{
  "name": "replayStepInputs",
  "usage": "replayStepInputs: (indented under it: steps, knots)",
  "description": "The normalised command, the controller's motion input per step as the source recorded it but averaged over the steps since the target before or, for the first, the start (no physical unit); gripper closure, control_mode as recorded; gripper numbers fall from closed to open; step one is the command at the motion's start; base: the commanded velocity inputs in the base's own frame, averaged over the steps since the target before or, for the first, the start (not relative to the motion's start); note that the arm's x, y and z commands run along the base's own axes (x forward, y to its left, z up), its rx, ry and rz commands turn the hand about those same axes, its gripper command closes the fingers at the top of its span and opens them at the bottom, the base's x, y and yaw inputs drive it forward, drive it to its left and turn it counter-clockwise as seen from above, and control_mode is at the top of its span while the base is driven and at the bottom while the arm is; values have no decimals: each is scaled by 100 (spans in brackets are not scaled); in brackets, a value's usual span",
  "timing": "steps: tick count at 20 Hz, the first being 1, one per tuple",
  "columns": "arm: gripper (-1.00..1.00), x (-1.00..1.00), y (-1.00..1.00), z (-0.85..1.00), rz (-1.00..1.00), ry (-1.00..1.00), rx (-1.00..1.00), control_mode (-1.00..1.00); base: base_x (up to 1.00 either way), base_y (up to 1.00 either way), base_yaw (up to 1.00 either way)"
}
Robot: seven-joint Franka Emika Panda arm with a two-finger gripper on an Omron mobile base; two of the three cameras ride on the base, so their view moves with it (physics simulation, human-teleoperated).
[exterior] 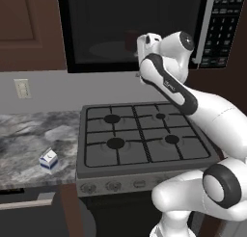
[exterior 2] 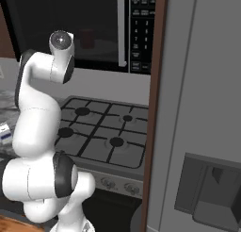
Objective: Place the microwavable item in the microwave. Then, close the microwave door and press the start button.
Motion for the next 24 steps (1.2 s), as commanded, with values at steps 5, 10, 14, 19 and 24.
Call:
replayStepInputs:
  steps: [5,10,14,19,24]
  knots:
    - [-100,8,0,-53,9,0,0,-100,0,0,0]
    - [-100,-75,-7,-13,9,-16,-1,-100,0,0,0]
    - [-100,-100,-32,0,5,-32,0,-100,0,0,0]
    - [-100,-100,-72,0,0,-24,0,-100,0,0,0]
    - [-100,-71,-98,0,-1,-4,1,-100,0,0,0]
